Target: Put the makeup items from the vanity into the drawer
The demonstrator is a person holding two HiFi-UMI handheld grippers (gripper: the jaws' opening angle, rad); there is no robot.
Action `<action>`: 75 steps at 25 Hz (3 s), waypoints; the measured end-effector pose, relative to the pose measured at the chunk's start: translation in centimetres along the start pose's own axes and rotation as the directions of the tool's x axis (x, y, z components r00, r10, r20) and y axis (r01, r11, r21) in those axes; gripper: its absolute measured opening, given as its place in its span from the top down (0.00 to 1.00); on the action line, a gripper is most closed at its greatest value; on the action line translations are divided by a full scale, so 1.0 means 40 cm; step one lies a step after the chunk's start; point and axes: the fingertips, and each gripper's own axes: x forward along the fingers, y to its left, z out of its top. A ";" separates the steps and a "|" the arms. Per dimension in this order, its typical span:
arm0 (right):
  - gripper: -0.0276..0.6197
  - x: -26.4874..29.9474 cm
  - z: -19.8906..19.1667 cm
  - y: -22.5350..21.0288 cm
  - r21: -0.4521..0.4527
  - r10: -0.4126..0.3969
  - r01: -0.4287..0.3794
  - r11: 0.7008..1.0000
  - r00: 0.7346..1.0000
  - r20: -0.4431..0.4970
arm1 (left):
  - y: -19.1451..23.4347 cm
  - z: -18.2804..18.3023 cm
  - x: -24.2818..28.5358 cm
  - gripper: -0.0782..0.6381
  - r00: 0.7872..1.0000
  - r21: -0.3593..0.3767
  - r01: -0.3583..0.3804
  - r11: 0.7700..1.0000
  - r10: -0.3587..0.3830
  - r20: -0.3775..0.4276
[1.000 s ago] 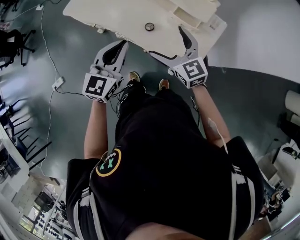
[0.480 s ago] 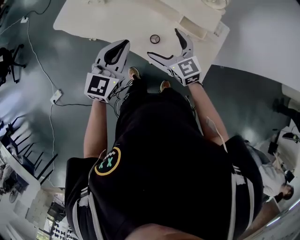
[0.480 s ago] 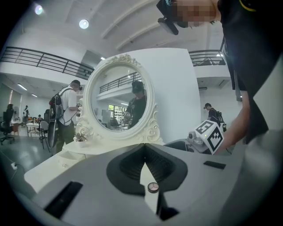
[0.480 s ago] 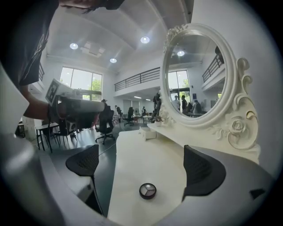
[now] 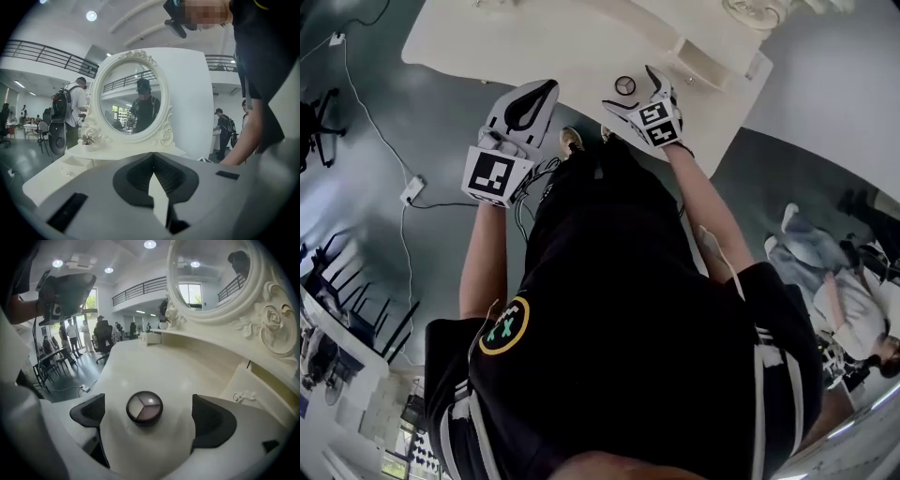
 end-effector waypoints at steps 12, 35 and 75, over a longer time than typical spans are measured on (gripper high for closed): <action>0.48 -0.010 0.001 0.033 -0.141 0.086 -0.090 0.986 0.996 -0.034 | 0.026 -0.002 0.004 0.87 0.997 -0.049 -0.082 0.995 0.082 -0.011; 0.59 -0.005 0.304 0.117 -0.330 0.339 -0.304 0.894 0.939 0.052 | 0.115 -0.041 -0.158 0.87 0.904 -0.085 -0.428 0.900 0.425 -0.051; 0.59 0.452 0.893 0.126 -0.184 0.124 -0.090 0.979 0.976 0.179 | 0.759 -0.032 -0.236 0.87 0.968 -0.031 -0.252 0.967 0.251 -0.030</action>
